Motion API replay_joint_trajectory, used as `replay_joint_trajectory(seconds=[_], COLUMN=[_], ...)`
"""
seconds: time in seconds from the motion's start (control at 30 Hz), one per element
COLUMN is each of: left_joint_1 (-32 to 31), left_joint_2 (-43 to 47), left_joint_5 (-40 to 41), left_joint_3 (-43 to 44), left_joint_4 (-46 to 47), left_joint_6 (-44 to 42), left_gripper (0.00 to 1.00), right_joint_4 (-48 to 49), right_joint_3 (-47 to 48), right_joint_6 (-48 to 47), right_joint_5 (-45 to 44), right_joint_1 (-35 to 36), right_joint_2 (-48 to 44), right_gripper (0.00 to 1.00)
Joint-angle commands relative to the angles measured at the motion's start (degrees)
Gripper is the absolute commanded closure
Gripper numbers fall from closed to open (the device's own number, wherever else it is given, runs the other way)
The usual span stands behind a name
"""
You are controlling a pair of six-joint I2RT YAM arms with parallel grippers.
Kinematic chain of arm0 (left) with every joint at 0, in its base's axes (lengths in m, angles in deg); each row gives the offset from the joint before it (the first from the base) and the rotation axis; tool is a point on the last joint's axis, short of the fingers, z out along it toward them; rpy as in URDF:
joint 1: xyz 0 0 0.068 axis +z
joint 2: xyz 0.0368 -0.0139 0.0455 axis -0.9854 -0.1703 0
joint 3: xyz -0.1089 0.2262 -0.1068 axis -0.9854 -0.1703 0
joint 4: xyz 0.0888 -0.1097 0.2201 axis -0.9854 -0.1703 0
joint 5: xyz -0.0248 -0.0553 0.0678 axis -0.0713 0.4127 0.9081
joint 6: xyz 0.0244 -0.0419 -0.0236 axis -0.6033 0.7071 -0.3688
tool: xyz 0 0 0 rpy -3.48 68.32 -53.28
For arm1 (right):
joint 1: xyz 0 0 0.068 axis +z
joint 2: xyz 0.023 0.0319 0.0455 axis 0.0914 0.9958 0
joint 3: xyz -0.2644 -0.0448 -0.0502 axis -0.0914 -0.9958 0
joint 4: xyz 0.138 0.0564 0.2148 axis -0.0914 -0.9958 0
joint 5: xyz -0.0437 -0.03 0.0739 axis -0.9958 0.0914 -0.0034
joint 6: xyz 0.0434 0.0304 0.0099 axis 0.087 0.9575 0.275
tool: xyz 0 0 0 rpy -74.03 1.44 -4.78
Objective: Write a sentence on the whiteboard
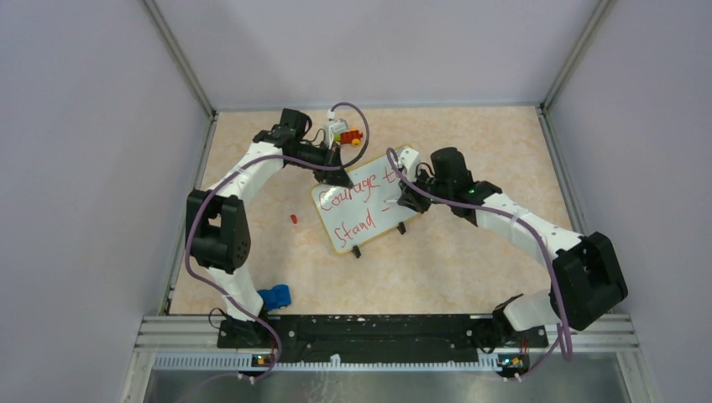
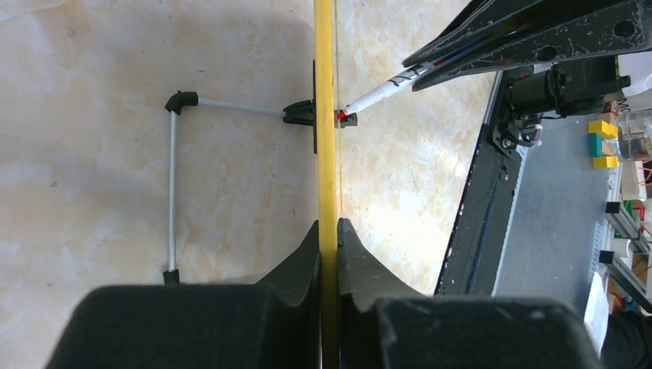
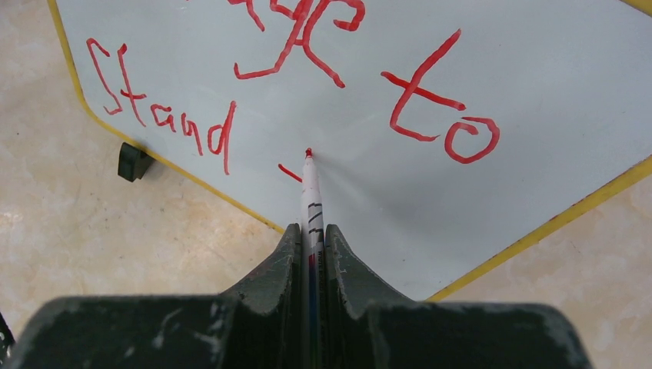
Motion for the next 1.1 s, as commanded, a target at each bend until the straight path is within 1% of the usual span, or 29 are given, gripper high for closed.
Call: replay_joint_trajectory(seconds=[0.0,0.27,0.47,0.63,0.9,1.07], left_joint_1=[-1.7,-1.7,-1.7,-1.7,-1.7,-1.7], left_joint_2=[-1.1,-1.2,-1.2,-1.1,-1.2,-1.1], left_joint_5=[3.8,3.7,3.8,3.7,3.8,3.9], left_joint_3=[-1.6,-1.4,-1.7,-1.7,-0.9,-0.9], left_joint_4=[-5.7,-5.6,-5.5,-5.5,-6.0,-6.2], left_joint_6=[-4.0,-3.9,-3.8,-3.8,-3.9,-3.9], left_gripper=[1.0,1.0,1.0,1.0,1.0,1.0], right_joint_4=[1.8,1.1,0.3,-0.2,-0.5,-1.2], right_joint_3=[1.5,-2.8,-4.0,-3.9,-1.2,0.3], right_joint_6=[-0.3,-0.4,-1.3,-1.7,-1.8,-1.8], right_joint_5=[-0.8,-0.5,-0.5,-1.6,-4.6,-4.2], right_joint_1=[-0.1,0.3,0.4,0.4,-0.5,-0.5], right_joint_2=[0.6,-0.4,-0.5,-1.2,-2.0,-2.4], right_gripper=[1.0,1.0,1.0,1.0,1.0,1.0])
